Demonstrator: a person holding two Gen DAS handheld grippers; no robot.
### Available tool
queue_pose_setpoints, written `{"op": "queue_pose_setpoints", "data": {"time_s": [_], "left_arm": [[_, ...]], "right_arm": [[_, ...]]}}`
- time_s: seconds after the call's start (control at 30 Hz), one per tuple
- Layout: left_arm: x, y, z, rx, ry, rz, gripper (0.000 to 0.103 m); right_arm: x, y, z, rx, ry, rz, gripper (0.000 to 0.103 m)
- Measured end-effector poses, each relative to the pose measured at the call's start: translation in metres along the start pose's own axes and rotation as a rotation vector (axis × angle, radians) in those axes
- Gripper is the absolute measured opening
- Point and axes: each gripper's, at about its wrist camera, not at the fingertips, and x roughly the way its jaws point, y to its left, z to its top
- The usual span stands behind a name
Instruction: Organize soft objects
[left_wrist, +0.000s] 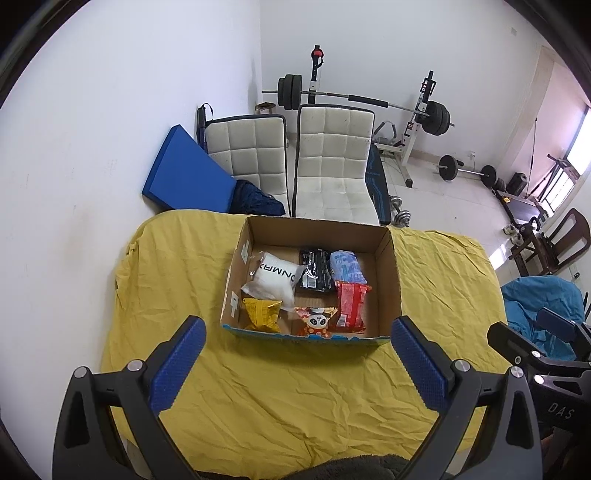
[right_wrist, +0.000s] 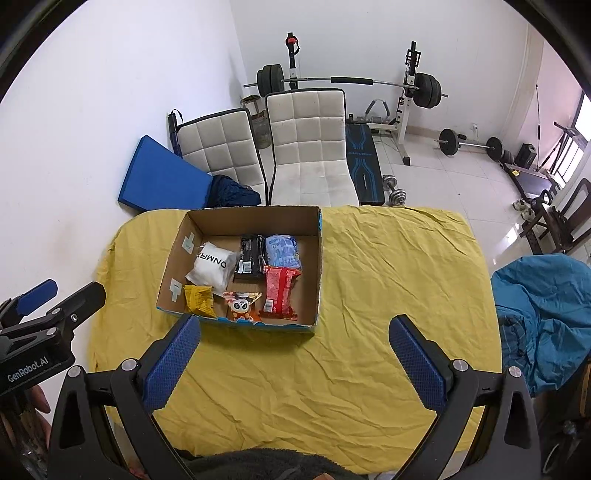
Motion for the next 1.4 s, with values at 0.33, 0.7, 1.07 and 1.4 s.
{"op": "queue_pose_setpoints", "data": {"time_s": [0.33, 0.7, 1.07, 1.4], "left_arm": [[-0.007, 0.0, -0.005, -0.008, 0.014, -0.004, 0.103], [-0.009, 0.001, -0.006, -0.006, 0.007, 0.004, 0.103], [-0.007, -0.002, -0.008, -0.004, 0.018, 0.006, 0.103], [-0.004, 0.0, -0.011, -0.002, 0.029, 0.002, 0.103]], "right_arm": [[-0.007, -0.005, 0.0, 0.009, -0.002, -0.023, 0.103], [-0.008, -0.011, -0.003, 0.019, 0.001, -0.039, 0.103], [-0.006, -0.011, -0.006, 0.012, 0.004, -0.047, 0.103], [-0.007, -0.009, -0.008, 0.01, 0.0, -0.048, 0.103]]}}
